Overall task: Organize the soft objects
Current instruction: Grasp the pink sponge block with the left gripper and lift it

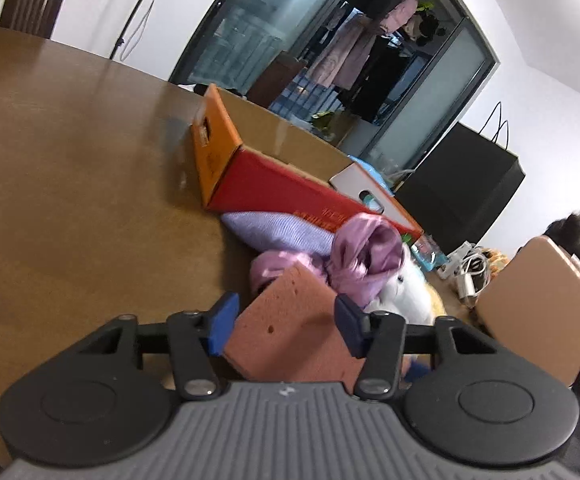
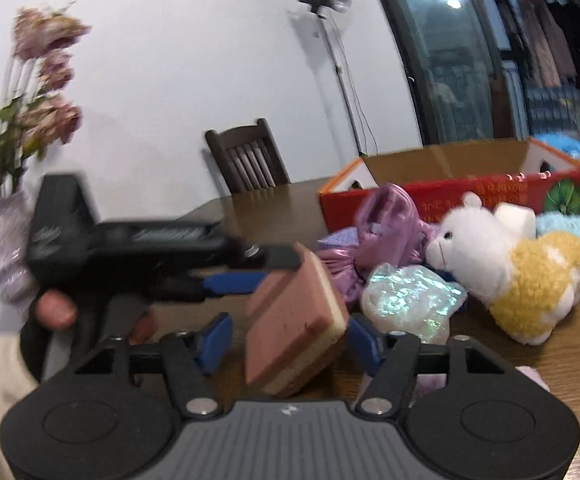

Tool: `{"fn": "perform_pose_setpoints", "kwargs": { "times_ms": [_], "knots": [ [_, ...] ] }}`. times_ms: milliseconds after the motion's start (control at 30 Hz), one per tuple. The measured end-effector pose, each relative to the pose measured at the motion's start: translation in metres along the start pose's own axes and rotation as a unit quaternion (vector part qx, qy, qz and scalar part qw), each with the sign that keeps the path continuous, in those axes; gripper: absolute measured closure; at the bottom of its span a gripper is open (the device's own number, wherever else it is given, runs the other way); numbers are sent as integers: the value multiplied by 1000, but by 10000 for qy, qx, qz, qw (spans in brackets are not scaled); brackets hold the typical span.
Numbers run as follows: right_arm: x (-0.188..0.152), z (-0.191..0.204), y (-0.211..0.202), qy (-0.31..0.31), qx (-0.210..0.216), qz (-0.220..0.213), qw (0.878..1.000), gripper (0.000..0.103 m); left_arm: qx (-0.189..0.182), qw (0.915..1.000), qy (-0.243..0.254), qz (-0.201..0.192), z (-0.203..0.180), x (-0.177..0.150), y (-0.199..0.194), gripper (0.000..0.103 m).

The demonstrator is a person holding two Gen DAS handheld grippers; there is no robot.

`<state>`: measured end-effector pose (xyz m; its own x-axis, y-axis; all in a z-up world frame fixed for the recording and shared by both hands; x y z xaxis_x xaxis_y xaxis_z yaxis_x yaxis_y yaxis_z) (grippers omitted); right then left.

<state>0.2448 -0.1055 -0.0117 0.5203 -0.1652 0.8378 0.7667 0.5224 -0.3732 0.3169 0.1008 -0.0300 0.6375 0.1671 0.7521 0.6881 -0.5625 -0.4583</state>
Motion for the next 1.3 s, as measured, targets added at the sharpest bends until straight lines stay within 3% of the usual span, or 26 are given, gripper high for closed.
{"fn": "perform_pose_setpoints", "kwargs": {
  "times_ms": [100, 167, 267, 433, 600, 767, 867, 1033, 1167, 1200, 1300],
  "knots": [
    [5, -11, -5, 80, -62, -32, 9999, 73, 26, 9997, -250, -27, -4, -12, -24, 59],
    [10, -11, -20, 78, 100, -98, 9999, 73, -42, 9991, -359, -200, -17, -20, -43, 59],
    [12, 0, -49, -105, 298, -226, 9992, 74, 170, 9987, -200, -429, -48, -38, -78, 59],
    [0, 19, -102, -378, 277, -363, 9982, 73, 165, 9980, -279, -550, -91, -85, -114, 59],
    [-24, 3, -136, -434, -61, -231, 9988, 73, 98, 9997, -184, -116, -123, -128, -98, 59],
    [-46, -43, -130, 128, -550, -19, 9984, 70, 162, 9998, 58, 122, -141, -130, -69, 58],
    [-47, -60, -132, 347, -725, -29, 9968, 53, 121, 9994, 292, 129, -149, -133, -70, 55],
    [-47, -61, -149, 454, -506, -176, 9975, 54, 172, 9997, 143, 58, -139, -128, -74, 55],
    [-57, -53, -144, 484, -433, 48, 9979, 54, -16, 9997, -82, 245, -131, -130, -64, 58],
    [-60, -55, -140, 517, -432, 117, 9977, 57, -75, 9993, -134, 341, -129, -132, -59, 66],
    [-59, -51, -139, 556, -323, 141, 9978, 68, -8, 9992, -129, 389, -132, -132, -58, 68]
  ]
}}
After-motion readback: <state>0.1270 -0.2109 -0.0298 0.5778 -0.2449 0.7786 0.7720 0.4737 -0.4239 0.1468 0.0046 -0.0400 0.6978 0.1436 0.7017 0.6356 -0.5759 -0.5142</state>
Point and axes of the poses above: each gripper's, at about its wrist camera, not at the fingertips, and y roughly the way its jaws point, z to its left, x to its top, the point moved 5 cm from there along y, roughly the way its jaws point, and after that the axes turned 4 degrees about y, right-handed, at the moved point
